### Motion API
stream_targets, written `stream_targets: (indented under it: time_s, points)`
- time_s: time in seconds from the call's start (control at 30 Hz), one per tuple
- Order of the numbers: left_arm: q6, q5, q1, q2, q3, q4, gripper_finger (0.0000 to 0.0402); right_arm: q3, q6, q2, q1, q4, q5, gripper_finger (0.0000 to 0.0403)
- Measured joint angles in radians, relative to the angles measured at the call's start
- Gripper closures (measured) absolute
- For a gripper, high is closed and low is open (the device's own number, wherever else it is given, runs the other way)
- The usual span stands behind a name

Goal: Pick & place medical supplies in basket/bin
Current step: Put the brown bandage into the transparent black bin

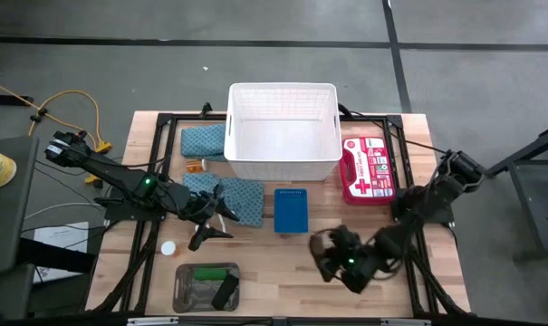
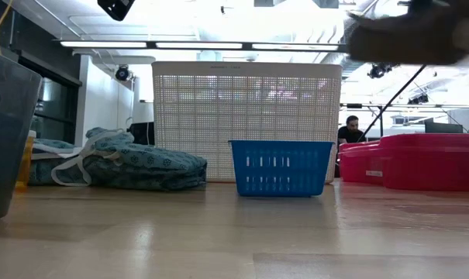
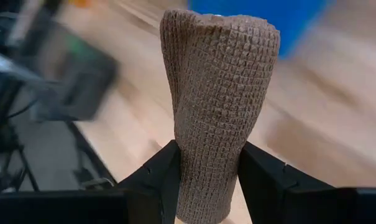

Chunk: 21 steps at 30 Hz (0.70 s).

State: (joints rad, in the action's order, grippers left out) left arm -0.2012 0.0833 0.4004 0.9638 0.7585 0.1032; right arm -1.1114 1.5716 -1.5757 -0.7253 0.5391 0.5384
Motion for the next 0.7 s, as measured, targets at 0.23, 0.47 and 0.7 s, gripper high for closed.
stream_targets:
  time_s: [0.23, 0.47, 0.7]
  points:
    - [0.000, 0.000, 0.000, 0.000, 0.000, 0.000, 0.0174, 0.000, -0.538, 0.000, 0.147, -0.320, -0.042, 0.0270]
    - [0.000, 0.000, 0.000, 0.000, 0.000, 0.000, 0.0174, 0.000, -0.818, -0.014, 0.233, -0.441, -0.049, 0.0270]
    - [0.000, 0.000, 0.000, 0.000, 0.000, 0.000, 0.0174, -0.002, -1.062, -0.102, 0.274, -0.679, -0.098, 0.0270]
